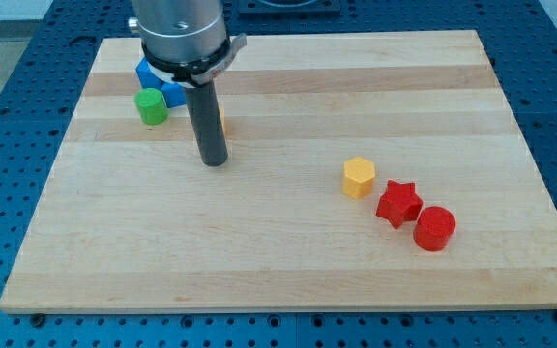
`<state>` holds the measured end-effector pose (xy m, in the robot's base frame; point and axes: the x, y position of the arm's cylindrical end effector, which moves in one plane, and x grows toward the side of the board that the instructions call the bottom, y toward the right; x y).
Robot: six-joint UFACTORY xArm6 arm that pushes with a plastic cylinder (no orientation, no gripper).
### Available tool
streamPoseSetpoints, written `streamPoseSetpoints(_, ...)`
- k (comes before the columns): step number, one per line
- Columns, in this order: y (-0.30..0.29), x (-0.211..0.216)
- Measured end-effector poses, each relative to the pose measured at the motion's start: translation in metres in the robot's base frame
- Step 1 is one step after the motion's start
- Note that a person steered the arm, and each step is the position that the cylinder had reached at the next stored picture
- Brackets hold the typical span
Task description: Push yellow heart closer to green circle
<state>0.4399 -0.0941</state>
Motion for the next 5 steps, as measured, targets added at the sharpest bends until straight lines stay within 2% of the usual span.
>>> streamPoseSetpoints(2,0.011,-0.004)
streamPoseSetpoints(5,0.004,-0.059)
